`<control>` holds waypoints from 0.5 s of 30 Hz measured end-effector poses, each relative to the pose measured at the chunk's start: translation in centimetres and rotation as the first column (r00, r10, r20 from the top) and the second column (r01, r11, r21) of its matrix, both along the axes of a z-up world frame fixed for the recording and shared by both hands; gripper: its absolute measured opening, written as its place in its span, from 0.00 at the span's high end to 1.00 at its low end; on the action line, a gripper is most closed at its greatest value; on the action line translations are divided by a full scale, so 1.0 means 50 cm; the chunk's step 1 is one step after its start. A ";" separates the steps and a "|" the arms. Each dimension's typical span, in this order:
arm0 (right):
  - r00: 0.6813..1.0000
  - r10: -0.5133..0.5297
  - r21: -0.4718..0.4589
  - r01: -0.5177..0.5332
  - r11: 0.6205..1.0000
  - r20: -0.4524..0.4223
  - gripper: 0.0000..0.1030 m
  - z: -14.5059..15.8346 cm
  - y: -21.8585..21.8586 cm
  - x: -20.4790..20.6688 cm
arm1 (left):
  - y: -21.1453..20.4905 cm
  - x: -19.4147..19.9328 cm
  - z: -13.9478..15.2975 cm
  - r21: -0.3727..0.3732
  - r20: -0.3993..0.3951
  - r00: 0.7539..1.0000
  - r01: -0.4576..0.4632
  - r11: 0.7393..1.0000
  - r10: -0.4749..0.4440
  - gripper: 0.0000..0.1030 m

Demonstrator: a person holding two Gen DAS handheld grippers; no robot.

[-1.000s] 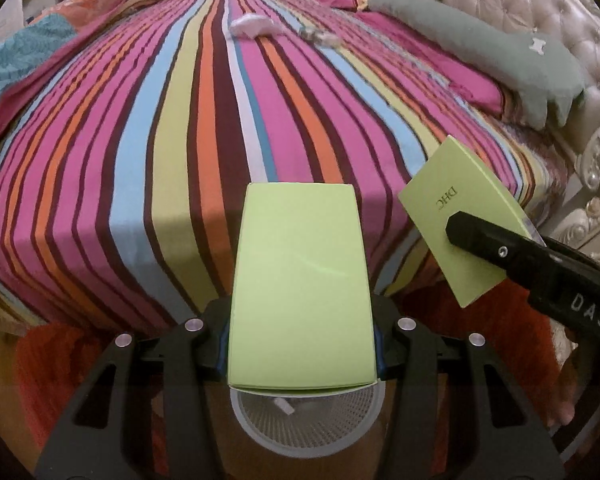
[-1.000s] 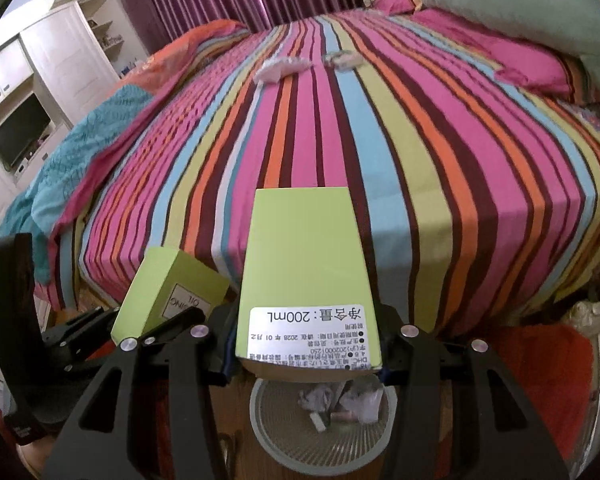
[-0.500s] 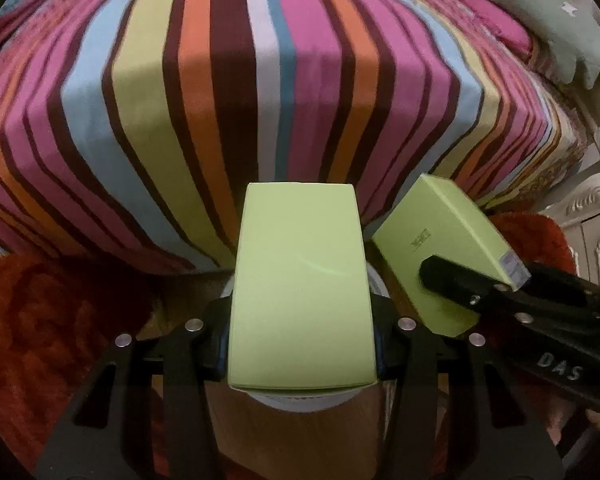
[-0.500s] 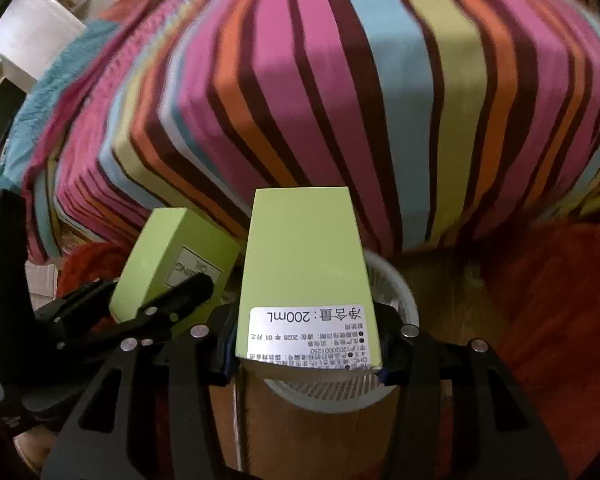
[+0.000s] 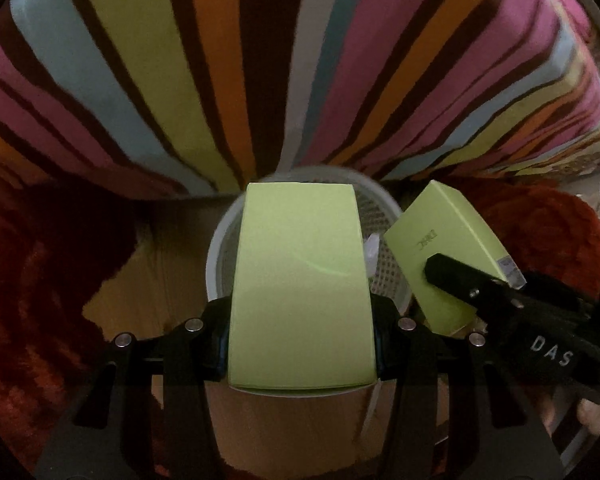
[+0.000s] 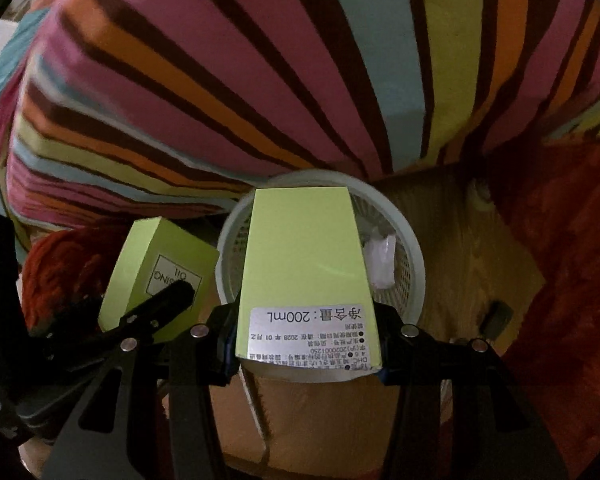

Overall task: Collect trash
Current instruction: 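Open both tools to drop the green boxes into the wastebasket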

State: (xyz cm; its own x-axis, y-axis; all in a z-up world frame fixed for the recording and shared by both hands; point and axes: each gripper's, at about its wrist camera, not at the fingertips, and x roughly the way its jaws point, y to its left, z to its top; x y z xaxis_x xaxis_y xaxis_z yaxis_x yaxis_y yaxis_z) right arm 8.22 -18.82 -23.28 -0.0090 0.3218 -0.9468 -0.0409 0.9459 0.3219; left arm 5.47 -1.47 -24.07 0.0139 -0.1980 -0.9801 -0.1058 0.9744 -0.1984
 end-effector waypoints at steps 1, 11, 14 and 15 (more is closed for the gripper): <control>1.000 -0.005 0.000 0.005 1.000 -0.020 0.54 -0.009 -0.002 0.002 | 0.001 0.001 -0.010 -0.002 -0.020 1.000 -0.003 1.000 0.003 0.52; 0.991 -0.029 0.015 0.031 0.999 -0.133 0.53 -0.067 0.000 0.012 | 0.013 0.006 -0.069 -0.011 -0.137 0.990 -0.017 1.000 0.015 0.49; 0.986 -0.064 -0.001 0.064 0.998 -0.157 0.25 -0.078 -0.010 0.014 | 0.009 0.011 -0.085 0.002 -0.174 0.984 -0.032 1.000 0.031 0.20; 0.985 -0.077 -0.015 0.076 0.997 -0.157 0.22 -0.081 -0.013 0.015 | 0.015 0.011 -0.085 -0.006 -0.174 0.984 -0.045 0.999 0.044 0.19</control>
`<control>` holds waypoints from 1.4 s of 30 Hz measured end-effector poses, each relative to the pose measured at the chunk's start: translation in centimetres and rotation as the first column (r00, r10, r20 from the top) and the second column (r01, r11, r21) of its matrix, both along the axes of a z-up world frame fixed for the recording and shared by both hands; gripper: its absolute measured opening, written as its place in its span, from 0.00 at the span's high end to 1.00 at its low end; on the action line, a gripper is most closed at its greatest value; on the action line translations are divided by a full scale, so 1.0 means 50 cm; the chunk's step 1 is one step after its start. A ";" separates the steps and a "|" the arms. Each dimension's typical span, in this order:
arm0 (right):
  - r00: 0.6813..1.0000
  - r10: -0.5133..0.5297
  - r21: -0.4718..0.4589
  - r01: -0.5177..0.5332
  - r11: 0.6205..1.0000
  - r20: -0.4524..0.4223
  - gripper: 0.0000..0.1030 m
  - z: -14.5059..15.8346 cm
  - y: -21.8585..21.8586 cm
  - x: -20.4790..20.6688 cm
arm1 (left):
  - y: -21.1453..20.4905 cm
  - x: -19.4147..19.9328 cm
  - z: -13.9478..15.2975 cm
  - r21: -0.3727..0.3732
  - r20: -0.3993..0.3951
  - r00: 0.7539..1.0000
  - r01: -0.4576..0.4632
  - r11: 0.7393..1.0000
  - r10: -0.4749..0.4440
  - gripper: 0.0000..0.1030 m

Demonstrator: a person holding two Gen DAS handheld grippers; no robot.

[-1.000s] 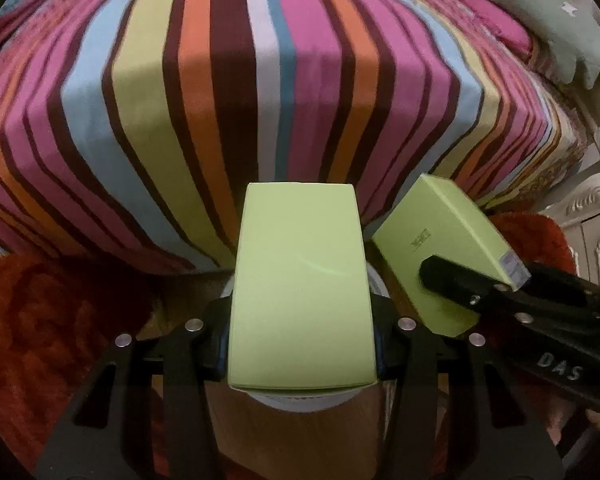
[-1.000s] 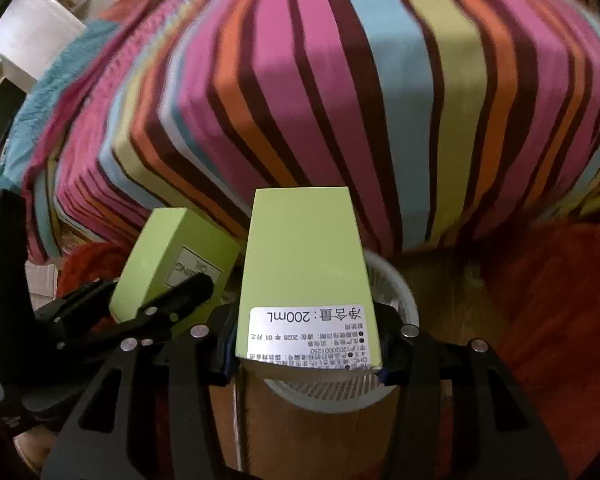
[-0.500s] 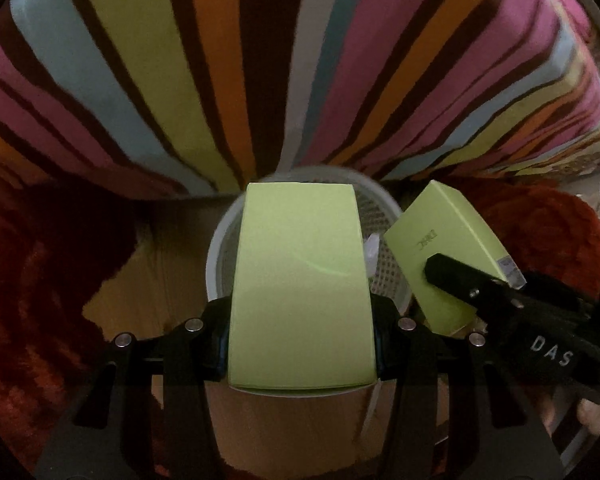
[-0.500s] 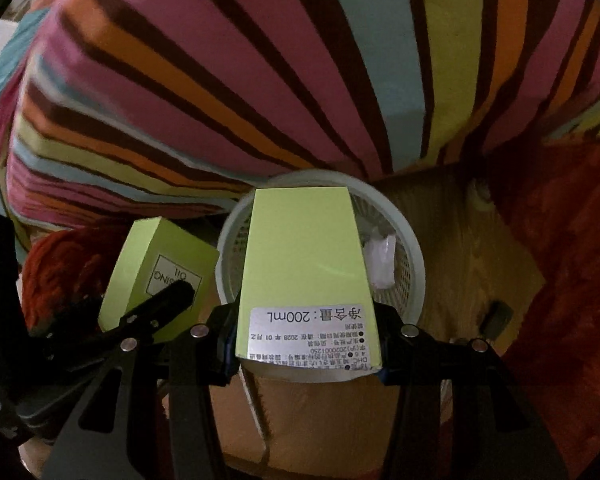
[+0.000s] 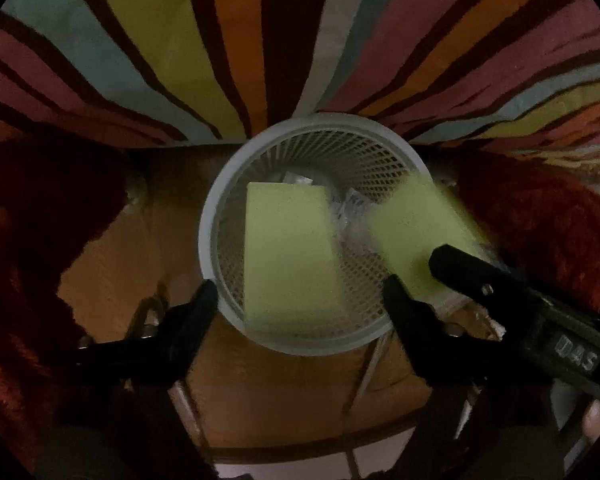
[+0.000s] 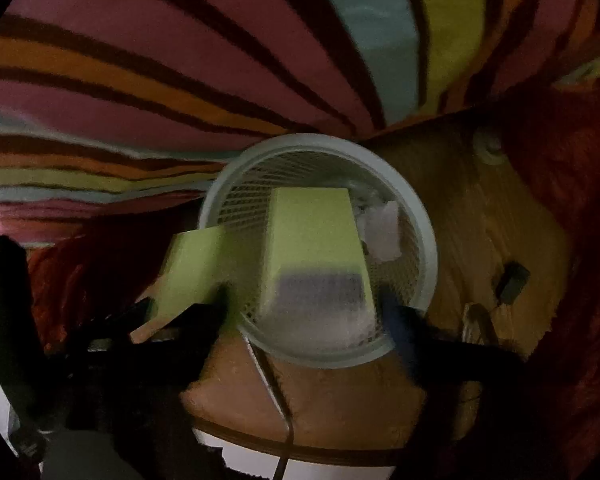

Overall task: Collect trash
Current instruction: 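Open both tools to drop the green boxes into the wastebasket, then raise both tools from the wastebasket toward the white bag and tissue pack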

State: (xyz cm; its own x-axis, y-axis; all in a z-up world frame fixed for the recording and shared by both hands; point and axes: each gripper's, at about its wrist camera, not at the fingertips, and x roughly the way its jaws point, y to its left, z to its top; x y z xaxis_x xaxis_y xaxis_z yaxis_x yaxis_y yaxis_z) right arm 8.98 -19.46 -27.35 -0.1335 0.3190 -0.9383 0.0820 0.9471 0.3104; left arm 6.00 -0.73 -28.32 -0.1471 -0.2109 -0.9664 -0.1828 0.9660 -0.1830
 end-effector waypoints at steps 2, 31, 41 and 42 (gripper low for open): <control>1.000 -0.027 0.002 0.027 1.000 -0.006 0.21 -0.003 -0.009 0.000 | 0.004 0.002 0.001 0.003 0.006 1.000 -0.015 1.000 0.015 0.19; 0.833 0.043 -0.047 -0.020 0.999 0.551 0.08 0.257 -0.002 -0.028 | 0.002 -0.004 0.217 0.103 0.453 0.890 0.015 0.995 -0.061 0.19; 0.738 0.044 -0.041 -0.023 0.999 0.673 0.08 0.318 0.007 -0.014 | 0.017 0.008 0.297 0.107 0.595 0.801 -0.003 0.994 -0.061 0.14; 0.730 0.041 -0.039 -0.020 0.999 0.682 0.08 0.322 0.006 -0.012 | 0.023 0.012 0.306 0.104 0.607 0.793 -0.009 0.995 -0.056 0.14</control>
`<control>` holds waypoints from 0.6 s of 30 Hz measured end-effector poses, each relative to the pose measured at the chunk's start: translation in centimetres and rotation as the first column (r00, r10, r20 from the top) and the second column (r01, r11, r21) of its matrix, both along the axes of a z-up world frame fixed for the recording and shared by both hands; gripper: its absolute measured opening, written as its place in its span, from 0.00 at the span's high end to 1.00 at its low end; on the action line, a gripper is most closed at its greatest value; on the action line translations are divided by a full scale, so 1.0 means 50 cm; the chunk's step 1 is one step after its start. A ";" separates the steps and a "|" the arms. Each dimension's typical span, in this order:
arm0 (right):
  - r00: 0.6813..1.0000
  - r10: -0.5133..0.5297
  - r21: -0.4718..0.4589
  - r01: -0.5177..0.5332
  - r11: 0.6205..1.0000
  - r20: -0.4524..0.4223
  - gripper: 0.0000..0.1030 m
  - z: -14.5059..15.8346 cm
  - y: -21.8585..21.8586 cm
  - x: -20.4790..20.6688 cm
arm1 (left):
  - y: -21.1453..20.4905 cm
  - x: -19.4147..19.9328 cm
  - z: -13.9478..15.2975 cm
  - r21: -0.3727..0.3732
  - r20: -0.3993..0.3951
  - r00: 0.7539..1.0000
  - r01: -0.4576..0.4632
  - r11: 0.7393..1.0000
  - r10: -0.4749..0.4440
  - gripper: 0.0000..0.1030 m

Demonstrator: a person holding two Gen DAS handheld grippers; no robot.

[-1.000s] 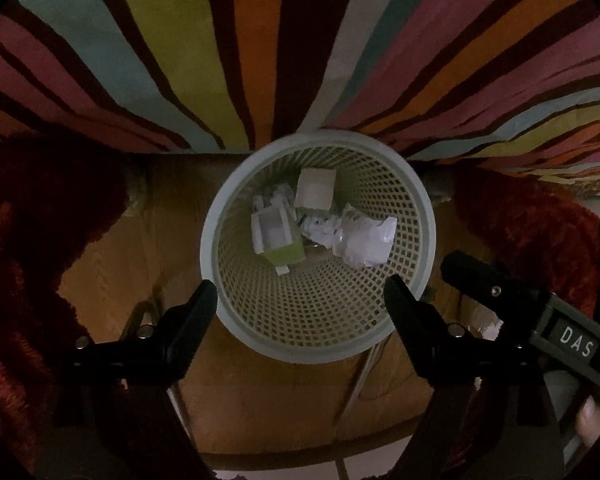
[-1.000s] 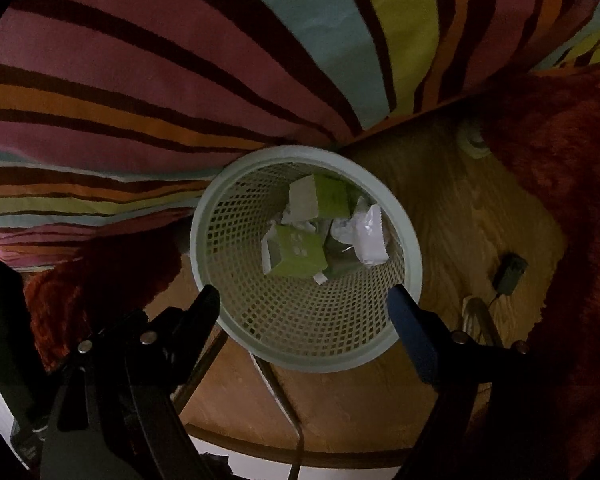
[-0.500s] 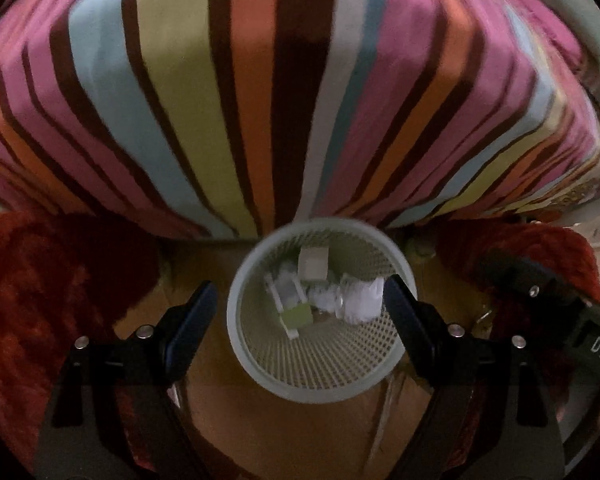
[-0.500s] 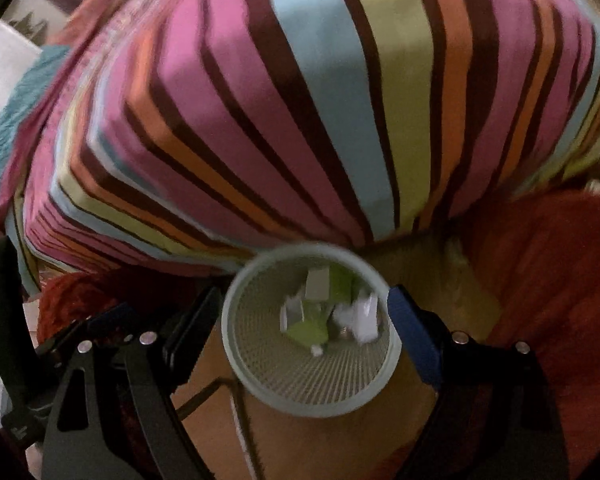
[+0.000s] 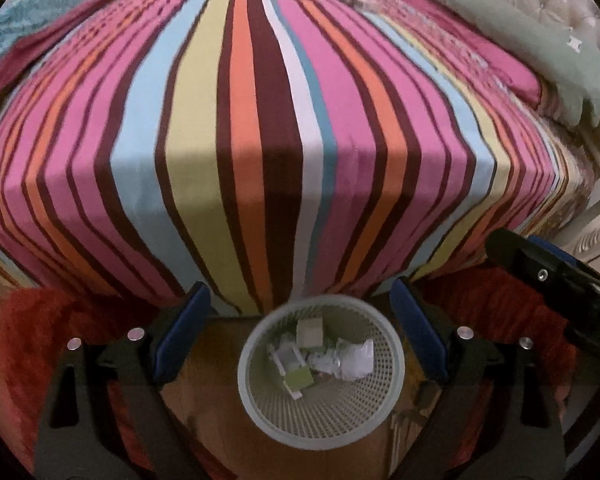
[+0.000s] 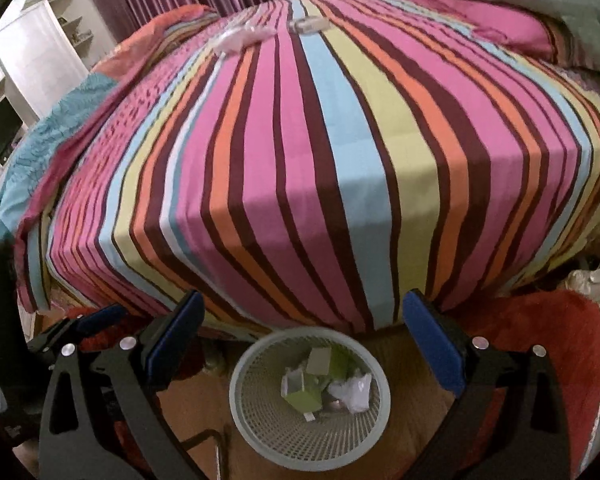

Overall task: Collect trash
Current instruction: 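Raise both tools from the wastebasket toward the white bag and tissue pack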

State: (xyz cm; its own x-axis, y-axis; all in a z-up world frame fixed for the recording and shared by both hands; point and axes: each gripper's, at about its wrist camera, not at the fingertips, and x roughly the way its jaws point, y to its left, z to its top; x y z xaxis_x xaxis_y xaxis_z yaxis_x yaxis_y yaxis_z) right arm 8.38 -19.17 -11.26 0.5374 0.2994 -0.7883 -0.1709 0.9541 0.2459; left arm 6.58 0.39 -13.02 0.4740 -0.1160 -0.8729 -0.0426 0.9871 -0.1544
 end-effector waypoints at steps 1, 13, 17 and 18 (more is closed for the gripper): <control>1.000 -0.003 0.001 0.003 1.000 0.012 0.08 0.003 0.001 -0.001 | 0.005 0.003 0.007 -0.005 0.009 1.000 -0.005 1.000 0.005 0.14; 0.986 0.004 0.002 -0.005 1.000 0.164 0.08 0.076 0.002 0.054 | 0.067 0.076 0.097 -0.057 0.134 0.988 -0.073 0.996 0.080 0.14; 0.982 0.005 -0.008 -0.003 1.000 0.190 0.08 0.089 0.000 0.077 | 0.073 0.111 0.121 -0.053 0.172 0.982 -0.067 0.996 0.075 0.14; 0.982 0.005 -0.011 -0.003 1.000 0.191 0.08 0.090 0.000 0.084 | 0.075 0.115 0.125 -0.053 0.178 0.981 -0.065 0.996 0.073 0.14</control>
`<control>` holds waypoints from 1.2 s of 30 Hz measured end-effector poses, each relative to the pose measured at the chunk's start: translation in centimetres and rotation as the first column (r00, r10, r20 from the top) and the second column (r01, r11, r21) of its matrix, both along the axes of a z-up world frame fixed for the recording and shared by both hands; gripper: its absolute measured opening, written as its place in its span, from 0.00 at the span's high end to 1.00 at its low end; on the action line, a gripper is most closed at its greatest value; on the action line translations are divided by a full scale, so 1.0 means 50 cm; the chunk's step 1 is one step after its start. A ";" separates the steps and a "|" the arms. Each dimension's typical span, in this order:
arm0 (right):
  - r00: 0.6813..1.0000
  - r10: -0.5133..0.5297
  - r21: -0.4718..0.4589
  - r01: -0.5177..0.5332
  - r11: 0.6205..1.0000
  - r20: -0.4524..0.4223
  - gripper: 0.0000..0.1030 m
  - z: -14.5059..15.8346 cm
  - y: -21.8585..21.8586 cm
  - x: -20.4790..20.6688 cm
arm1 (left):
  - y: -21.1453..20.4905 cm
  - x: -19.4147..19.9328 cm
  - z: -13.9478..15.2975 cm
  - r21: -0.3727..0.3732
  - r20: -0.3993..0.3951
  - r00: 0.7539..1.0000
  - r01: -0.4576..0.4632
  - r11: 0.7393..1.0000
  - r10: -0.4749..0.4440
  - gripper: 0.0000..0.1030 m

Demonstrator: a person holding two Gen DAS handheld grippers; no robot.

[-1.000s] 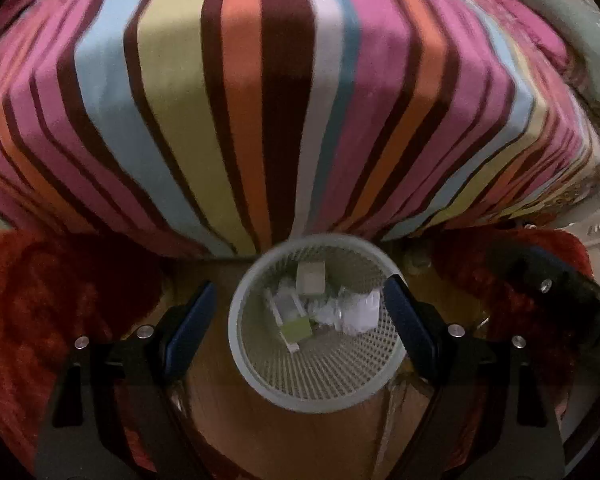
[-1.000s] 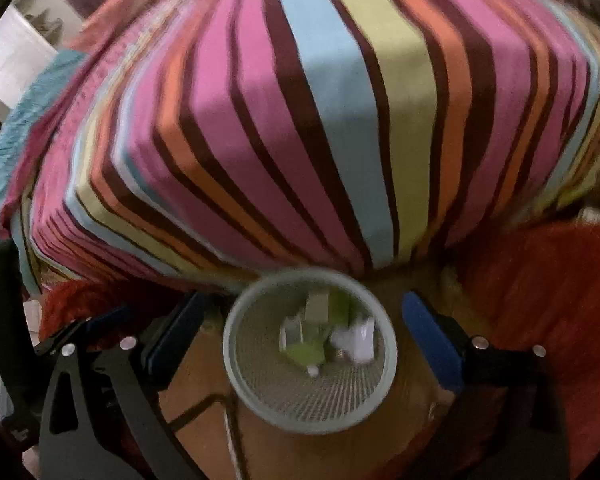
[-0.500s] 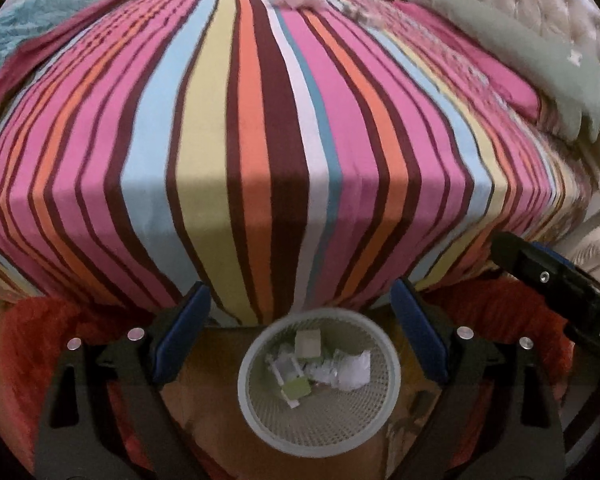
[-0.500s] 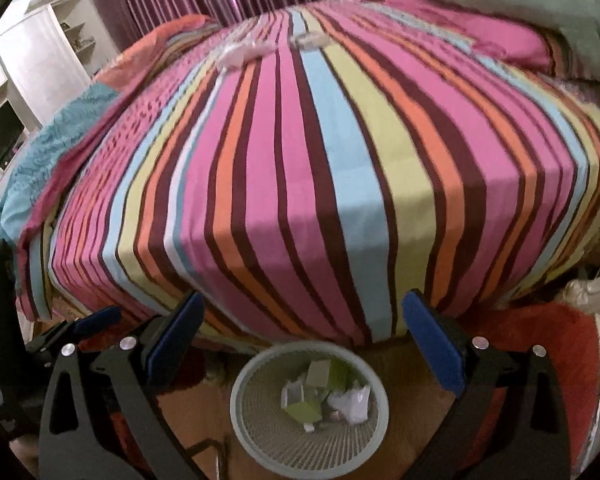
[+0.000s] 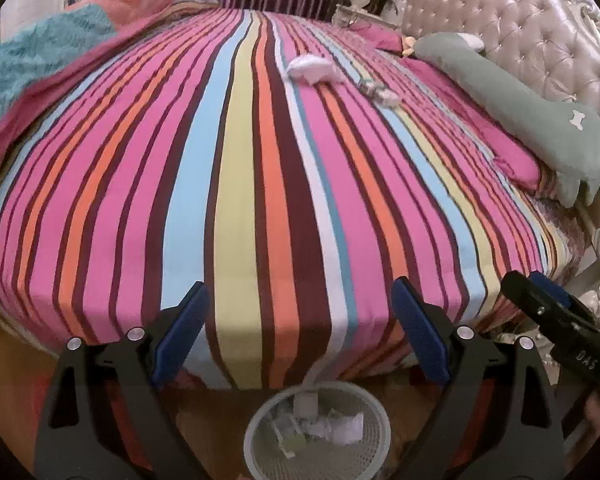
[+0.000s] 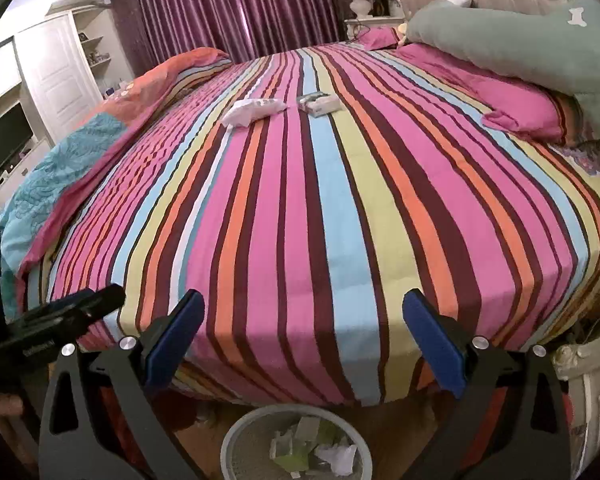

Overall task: Collect trash
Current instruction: 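Raise both tools from the wastebasket toward the white bag and tissue pack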

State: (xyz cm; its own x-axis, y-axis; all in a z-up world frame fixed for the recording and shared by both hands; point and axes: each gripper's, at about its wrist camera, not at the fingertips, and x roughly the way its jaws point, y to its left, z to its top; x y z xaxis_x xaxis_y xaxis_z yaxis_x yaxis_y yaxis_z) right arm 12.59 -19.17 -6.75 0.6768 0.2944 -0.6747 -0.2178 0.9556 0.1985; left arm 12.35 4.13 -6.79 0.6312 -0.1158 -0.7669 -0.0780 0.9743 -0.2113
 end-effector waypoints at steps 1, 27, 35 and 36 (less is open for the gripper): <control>1.000 0.000 0.000 0.000 1.000 0.001 0.08 0.002 -0.001 0.008 | 0.001 0.006 0.003 0.001 0.005 1.000 0.002 1.000 -0.002 0.14; 0.999 0.009 -0.009 -0.008 1.000 0.038 0.08 0.033 0.023 0.183 | -0.003 0.224 0.037 0.057 0.040 0.998 0.043 0.997 -0.045 0.14; 0.998 0.026 -0.039 -0.024 0.999 0.055 0.08 0.037 0.039 0.262 | 0.004 0.305 0.039 0.077 0.045 0.997 0.052 0.996 -0.056 0.14; 0.998 0.027 -0.042 -0.025 0.999 0.055 0.08 0.038 0.040 0.272 | 0.005 0.318 0.037 0.081 0.044 0.998 0.051 0.995 -0.054 0.14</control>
